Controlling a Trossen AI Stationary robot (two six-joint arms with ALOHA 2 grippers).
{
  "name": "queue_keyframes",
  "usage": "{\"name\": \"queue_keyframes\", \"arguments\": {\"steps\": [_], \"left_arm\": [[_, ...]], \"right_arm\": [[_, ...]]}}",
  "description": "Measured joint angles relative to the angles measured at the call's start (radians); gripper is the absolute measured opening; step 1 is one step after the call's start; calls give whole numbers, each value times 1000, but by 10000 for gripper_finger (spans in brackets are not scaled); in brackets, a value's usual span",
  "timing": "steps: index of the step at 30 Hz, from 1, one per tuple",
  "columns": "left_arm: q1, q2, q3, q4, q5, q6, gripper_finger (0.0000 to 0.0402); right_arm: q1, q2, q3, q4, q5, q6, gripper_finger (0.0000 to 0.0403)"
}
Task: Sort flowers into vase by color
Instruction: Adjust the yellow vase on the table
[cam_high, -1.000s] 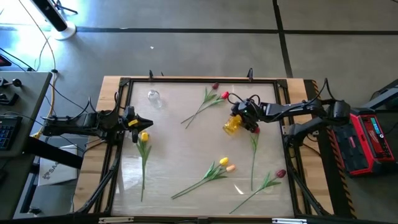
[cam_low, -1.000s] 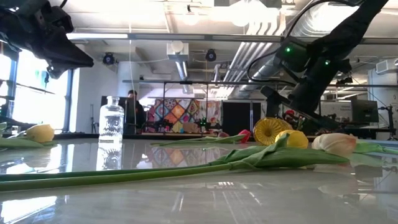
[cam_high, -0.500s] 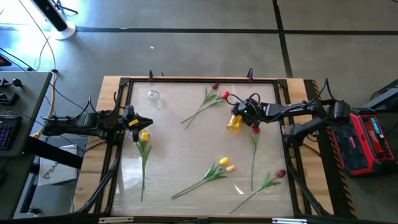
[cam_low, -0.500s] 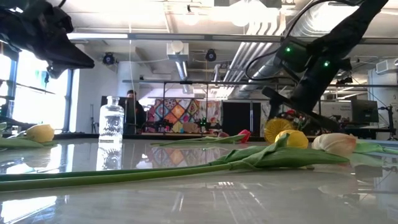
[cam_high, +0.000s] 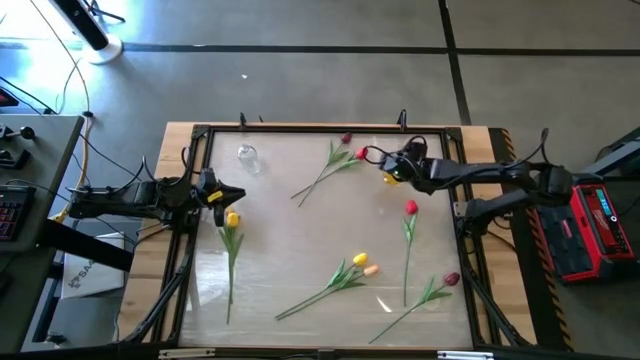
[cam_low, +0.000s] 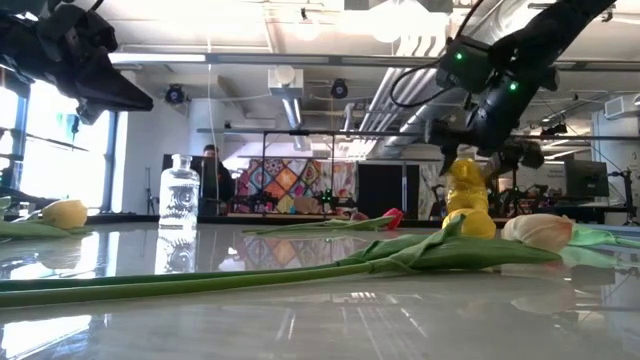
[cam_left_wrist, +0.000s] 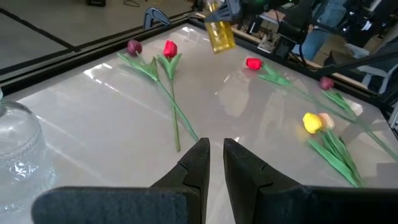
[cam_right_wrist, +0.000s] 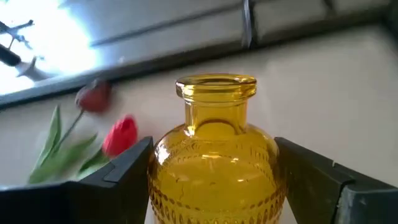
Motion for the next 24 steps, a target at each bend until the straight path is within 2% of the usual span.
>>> {"name": "queue_keyframes", "arguments": {"steps": [5, 11, 18, 24], "left_arm": [[0, 0, 0, 0, -1, 0, 35], [0, 0, 0, 0, -35, 15, 35], [0, 0, 0, -1, -56, 18, 35], [0, 0, 0, -1, -56, 18, 35]], "right_arm": [[0, -1, -6, -52, 160, -53, 270], [0, -1, -63, -109, 340, 27, 270], [1, -1, -171, -98, 399, 180, 270], [2, -2, -206, -38, 439, 120, 270]]}}
